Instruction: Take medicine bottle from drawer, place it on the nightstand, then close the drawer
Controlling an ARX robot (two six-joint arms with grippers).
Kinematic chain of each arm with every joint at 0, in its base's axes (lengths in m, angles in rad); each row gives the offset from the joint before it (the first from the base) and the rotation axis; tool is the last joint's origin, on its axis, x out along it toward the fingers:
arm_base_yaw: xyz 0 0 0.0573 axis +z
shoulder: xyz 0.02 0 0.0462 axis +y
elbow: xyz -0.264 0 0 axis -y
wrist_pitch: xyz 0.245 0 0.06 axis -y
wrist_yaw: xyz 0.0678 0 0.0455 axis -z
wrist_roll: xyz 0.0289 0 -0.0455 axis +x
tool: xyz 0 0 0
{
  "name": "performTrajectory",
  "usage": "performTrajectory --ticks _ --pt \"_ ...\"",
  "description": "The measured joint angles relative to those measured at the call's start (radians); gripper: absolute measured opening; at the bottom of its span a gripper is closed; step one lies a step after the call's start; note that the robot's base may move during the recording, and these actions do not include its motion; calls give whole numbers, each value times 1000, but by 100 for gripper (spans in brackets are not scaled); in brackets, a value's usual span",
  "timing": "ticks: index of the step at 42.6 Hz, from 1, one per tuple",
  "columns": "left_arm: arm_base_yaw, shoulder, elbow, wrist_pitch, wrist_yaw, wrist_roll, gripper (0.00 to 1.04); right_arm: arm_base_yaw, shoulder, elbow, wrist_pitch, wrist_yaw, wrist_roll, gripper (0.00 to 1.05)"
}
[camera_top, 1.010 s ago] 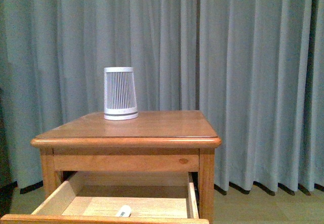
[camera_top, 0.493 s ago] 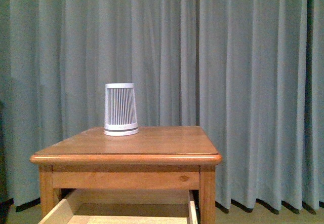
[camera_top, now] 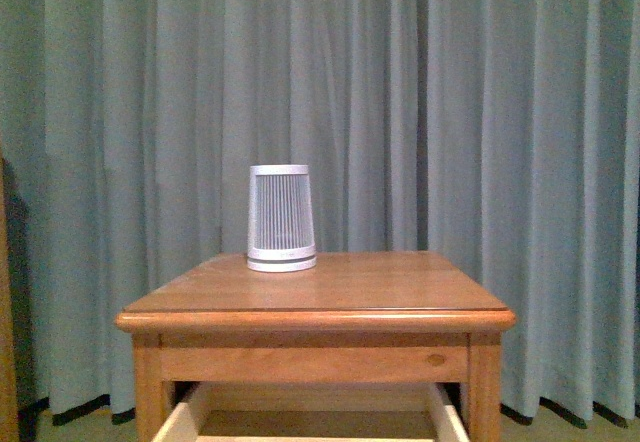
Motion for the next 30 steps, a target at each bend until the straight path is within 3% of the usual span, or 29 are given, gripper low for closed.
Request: performTrajectory --ticks 16,24,27,30 --pt "0 -54 0 -28 -5 -2 4 -1 0 0 0 -9 0 98" --pt "0 -55 0 -28 -4 -1 33 -1 -1 0 0 -9 0 98" --pt "0 -55 0 -28 -3 0 49 -1 -1 0 0 -7 0 98" --pt "0 -55 0 -28 -3 0 57 29 2 -2 54 97 24 98"
